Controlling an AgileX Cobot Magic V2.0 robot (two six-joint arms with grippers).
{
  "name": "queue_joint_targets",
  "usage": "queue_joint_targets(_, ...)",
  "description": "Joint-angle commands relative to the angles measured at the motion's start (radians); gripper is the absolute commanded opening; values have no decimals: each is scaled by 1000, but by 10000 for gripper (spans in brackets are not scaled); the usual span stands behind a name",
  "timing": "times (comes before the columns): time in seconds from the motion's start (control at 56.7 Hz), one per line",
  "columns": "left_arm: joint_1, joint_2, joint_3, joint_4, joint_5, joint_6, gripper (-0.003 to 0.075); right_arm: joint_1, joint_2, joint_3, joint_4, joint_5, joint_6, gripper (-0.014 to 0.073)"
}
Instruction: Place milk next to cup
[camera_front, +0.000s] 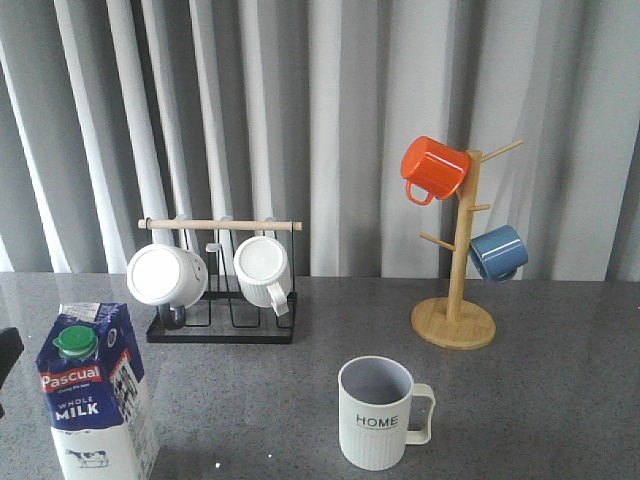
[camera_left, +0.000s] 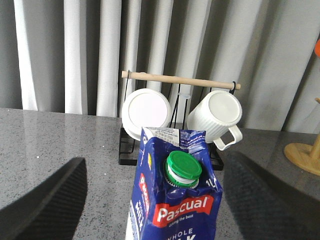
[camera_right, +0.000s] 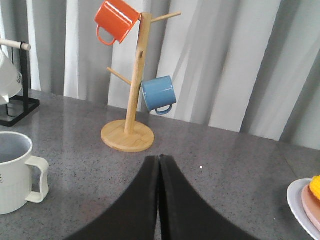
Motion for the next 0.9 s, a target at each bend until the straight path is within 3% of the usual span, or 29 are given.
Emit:
queue_joint_targets(0.0,-5,-9,-35,-13,-69,-9,538,-9,-32,-34,-69,-54,71,-6)
queue_joint_targets(0.159,-5,-9,-35,-13,-69,-9,538,-9,-96,12,-330,-93,329,-6)
queue_joint_targets(0.282,-5,-9,-35,-13,-69,-9,538,-9,-119,39,-457,-93,473,-6)
queue_joint_targets(0.476,-5,-9,-35,-13,-69,-9,538,-9,-119,39,-521,-98,499,-6)
queue_joint_targets(0.881,-5,-9,-35,-13,-69,-9,538,-9,-119,39,-511,-90,500,-6)
